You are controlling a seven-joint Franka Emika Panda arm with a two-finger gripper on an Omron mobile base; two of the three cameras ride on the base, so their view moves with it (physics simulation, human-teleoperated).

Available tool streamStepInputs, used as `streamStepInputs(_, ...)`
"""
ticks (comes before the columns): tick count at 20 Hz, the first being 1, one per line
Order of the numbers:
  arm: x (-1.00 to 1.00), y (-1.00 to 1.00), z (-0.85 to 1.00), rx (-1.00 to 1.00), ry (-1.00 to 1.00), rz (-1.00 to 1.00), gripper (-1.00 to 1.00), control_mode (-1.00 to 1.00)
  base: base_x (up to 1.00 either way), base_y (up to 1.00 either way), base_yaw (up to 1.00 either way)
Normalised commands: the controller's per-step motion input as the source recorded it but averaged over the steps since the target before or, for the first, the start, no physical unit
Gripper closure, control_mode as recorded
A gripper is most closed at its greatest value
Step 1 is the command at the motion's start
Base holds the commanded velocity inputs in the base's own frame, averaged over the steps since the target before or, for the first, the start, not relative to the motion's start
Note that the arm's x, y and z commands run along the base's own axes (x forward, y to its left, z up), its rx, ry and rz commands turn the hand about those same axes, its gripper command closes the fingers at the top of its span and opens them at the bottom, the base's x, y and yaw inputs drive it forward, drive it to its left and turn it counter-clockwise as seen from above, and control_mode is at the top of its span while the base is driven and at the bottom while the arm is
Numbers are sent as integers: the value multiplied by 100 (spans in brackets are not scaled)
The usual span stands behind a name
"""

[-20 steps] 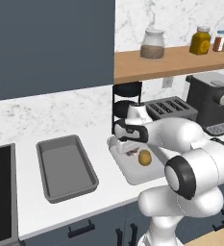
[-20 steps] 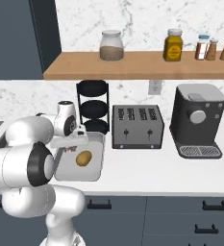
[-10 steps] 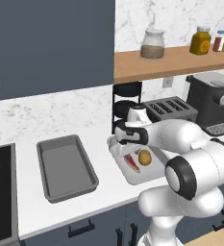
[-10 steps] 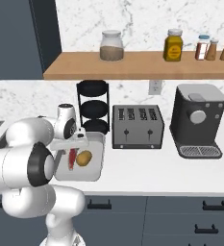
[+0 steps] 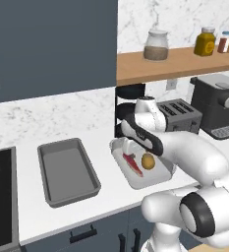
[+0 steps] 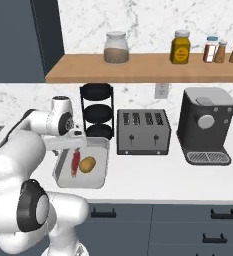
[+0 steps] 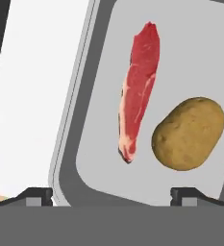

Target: Place one potato and one steak in each tupperware on the nearby counter, to pack two identical lunches.

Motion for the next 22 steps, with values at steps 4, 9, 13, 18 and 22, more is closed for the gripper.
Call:
streamStepInputs(4,-100,-5,100,2,-4,0,-100,-100,0,0,0)
streamStepInputs(9,-100,-26,86,5,-3,-3,-100,-100,0,0,0)
streamStepInputs(13,-98,-24,28,3,0,-6,-100,-100,0,0,0)
streamStepInputs(18,-37,-3,0,1,0,-1,-100,-100,0,0,0)
streamStepInputs(22,0,0,0,0,0,0,-100,-100,0,0,0)
